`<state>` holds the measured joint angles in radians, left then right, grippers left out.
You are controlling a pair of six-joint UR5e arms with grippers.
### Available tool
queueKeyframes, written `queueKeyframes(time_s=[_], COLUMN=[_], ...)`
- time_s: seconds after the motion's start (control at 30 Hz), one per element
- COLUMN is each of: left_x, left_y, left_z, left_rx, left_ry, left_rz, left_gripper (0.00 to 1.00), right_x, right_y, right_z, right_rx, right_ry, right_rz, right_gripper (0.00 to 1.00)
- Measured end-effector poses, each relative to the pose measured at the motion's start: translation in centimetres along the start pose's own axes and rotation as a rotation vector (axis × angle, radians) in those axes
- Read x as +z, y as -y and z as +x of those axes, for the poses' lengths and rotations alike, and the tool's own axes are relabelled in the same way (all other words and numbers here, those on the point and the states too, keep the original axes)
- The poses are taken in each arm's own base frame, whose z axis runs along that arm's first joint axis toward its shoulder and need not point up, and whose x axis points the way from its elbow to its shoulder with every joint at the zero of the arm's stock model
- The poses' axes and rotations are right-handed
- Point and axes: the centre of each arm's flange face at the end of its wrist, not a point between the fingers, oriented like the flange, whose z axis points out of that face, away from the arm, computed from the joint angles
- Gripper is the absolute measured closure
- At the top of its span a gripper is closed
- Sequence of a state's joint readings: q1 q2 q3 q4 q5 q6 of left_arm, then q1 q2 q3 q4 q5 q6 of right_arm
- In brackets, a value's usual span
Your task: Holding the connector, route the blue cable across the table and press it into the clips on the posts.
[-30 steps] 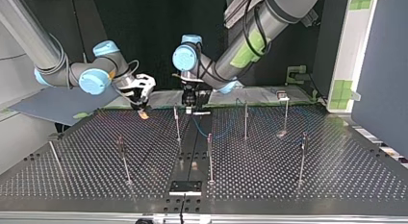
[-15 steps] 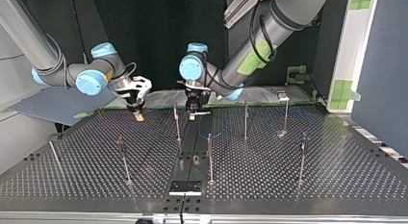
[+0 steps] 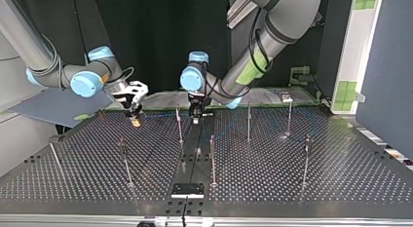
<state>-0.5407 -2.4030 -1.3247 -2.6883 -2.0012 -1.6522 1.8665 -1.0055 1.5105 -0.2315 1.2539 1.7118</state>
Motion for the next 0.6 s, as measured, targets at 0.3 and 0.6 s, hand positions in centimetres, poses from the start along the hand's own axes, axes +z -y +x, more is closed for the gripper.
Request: queueKeyframes(time_s=[0.3, 0.6], left_x=[1.8, 1.0], left_y=[-0.6, -0.3], left_z=[-2.7, -2.8], left_rx=[-0.004, 0.016], left_ry=[-0.001, -0.052], left_rz=[-0.034, -0.054], left_gripper=[0.60, 0.00], right_x=[0.2, 0.1], right_y=[-2.2, -3.4], right_z=[0.9, 1.4], right_rx=[0.015, 0.014], right_ry=[-0.029, -0.038], right_rz=[-0.018, -0.028], right_gripper=[1.00, 1.00])
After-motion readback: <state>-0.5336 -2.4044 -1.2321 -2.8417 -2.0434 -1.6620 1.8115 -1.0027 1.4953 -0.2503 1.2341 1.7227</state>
